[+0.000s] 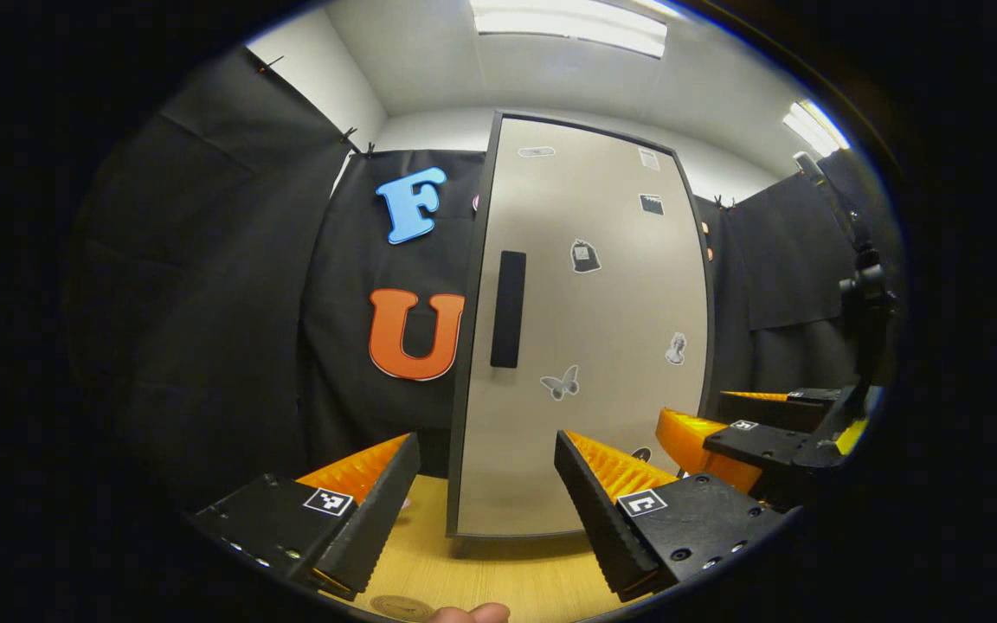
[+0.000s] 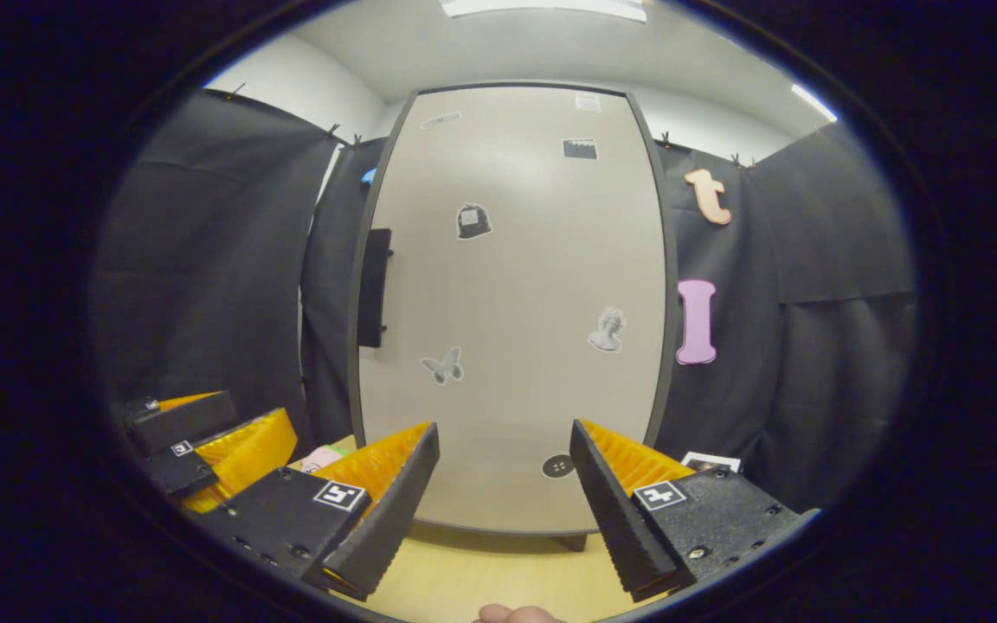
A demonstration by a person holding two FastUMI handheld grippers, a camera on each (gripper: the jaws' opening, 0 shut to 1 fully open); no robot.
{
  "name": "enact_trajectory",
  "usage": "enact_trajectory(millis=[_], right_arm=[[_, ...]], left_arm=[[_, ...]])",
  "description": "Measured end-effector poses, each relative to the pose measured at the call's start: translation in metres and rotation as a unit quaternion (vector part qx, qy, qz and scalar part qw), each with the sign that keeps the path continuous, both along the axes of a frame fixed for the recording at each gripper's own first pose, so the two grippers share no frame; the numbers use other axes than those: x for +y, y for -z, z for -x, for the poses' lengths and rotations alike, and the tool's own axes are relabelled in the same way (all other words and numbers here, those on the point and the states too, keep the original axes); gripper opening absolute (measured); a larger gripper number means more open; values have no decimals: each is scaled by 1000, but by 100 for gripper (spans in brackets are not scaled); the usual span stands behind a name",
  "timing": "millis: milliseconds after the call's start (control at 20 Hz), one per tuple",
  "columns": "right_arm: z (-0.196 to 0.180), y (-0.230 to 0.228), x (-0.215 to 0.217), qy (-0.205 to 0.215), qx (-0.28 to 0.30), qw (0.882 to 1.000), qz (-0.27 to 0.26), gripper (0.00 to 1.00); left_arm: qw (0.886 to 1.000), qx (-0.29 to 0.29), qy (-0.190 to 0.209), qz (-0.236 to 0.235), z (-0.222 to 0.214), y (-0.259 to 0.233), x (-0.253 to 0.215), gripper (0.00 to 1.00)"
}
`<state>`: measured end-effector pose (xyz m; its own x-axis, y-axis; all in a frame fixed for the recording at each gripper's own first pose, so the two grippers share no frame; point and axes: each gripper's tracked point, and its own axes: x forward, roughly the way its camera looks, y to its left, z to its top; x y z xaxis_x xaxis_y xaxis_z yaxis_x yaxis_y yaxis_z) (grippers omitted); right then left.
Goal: Open the cabinet door with the right hand, grasp the bottle in the cabinet with the left hand and place it on the coaster, then close the cabinet door with the right hand.
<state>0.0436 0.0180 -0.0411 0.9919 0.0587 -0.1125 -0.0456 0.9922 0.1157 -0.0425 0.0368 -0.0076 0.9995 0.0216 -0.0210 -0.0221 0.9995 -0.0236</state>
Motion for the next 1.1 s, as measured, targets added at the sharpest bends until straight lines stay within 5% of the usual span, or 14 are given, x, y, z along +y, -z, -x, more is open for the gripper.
enact_trajectory(millis=[500, 750, 1100], right_arm=[[-76, -32, 39, -50, -53, 997, 31, 98], [-101, -74, 76, -84, -124, 988, 39, 97], [-131, -95, 114, -98, -127, 987, 26, 99]], left_arm=[[999, 21, -38, -24, 20, 13, 37, 95], [998, 33, -42, -36, 28, 18, 45, 95], [997, 43, -65, -24, 41, 24, 65, 95]])
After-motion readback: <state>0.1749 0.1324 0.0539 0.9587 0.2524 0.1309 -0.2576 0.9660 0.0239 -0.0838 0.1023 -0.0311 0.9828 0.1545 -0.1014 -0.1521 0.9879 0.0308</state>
